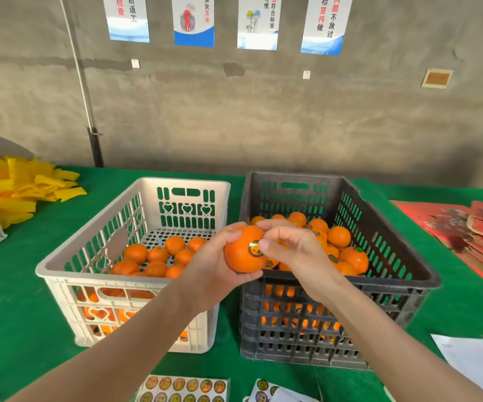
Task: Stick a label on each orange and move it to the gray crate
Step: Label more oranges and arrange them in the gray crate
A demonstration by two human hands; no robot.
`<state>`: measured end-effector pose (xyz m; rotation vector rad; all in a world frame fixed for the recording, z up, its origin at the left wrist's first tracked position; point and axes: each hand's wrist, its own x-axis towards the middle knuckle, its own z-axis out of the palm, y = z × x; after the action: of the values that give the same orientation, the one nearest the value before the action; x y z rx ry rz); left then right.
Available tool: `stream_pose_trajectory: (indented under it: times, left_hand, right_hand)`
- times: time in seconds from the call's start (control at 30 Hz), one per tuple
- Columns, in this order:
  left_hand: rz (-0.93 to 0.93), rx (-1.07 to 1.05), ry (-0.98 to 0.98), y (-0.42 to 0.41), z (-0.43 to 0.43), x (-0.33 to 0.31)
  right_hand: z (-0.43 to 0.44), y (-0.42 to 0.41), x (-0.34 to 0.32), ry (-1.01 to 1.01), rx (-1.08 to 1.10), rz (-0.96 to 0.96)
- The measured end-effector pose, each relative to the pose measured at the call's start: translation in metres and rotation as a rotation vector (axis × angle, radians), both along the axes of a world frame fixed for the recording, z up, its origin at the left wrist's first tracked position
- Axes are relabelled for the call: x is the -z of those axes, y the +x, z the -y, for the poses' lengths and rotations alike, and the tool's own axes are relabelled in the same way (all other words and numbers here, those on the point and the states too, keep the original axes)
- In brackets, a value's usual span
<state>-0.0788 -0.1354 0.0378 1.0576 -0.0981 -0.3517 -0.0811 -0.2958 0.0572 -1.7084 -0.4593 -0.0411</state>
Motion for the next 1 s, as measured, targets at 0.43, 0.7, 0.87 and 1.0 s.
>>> stream_pose_trajectory:
  times: [0.43,0.7,0.87,1.0]
  left_hand:
    - [-0.033,-0.019,-0.013,-0.009,0.027,0.000]
    - [0.107,-0.056,0.207,0.005,0.064,0.013]
    - [0.564,-0.349,0.850,0.027,0.097,0.017]
    - [0.683,-0.266,1.514,0.041,0.098,0.031]
  right_hand:
    - [0.026,-0.003,0.006,-0.275,0.139,0.360]
    - [0.054,-0.002,0.013,-0.388,0.070,0.248]
    - [0.094,0.025,-0.003,-0.570,0.265,0.256]
    - [0.143,0.063,-0.004,-0.944,0.267,-0.094]
